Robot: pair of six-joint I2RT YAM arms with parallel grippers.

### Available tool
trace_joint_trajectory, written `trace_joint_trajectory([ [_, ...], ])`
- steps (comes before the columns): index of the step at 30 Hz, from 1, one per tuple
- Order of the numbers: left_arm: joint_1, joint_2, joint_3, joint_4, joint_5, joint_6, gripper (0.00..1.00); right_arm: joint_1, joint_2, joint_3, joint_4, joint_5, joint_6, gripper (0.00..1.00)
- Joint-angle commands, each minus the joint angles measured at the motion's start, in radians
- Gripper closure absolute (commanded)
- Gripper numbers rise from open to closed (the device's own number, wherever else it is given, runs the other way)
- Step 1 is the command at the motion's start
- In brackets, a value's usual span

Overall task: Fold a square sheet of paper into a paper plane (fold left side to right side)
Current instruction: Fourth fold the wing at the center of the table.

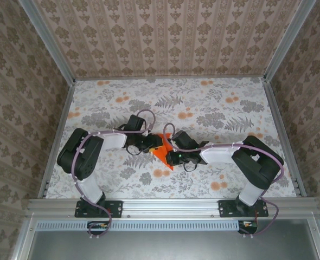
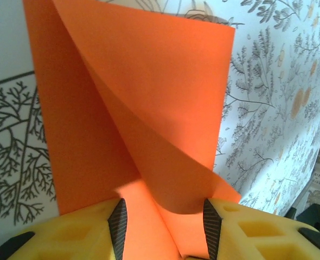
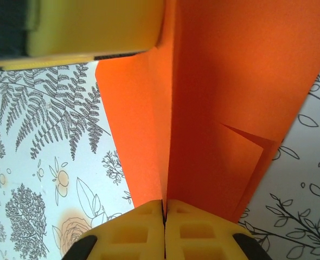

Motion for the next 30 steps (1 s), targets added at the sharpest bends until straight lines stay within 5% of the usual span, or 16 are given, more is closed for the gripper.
trace_joint_trajectory([
  [1,-0.009,0.032,0.022,-0.010,-0.010,-0.014,0.54,-0.008,0.005,-0.007,0.024,-0.037,0.016,0.92],
  [14,-0.009,0.058,0.041,-0.072,-0.040,-0.010,0.52,-0.022,0.001,-0.003,0.029,-0.057,0.018,0.83],
  [30,-0.011,0.058,0.050,-0.091,-0.044,-0.005,0.52,-0.157,-0.069,-0.016,0.127,-0.227,0.089,0.55],
])
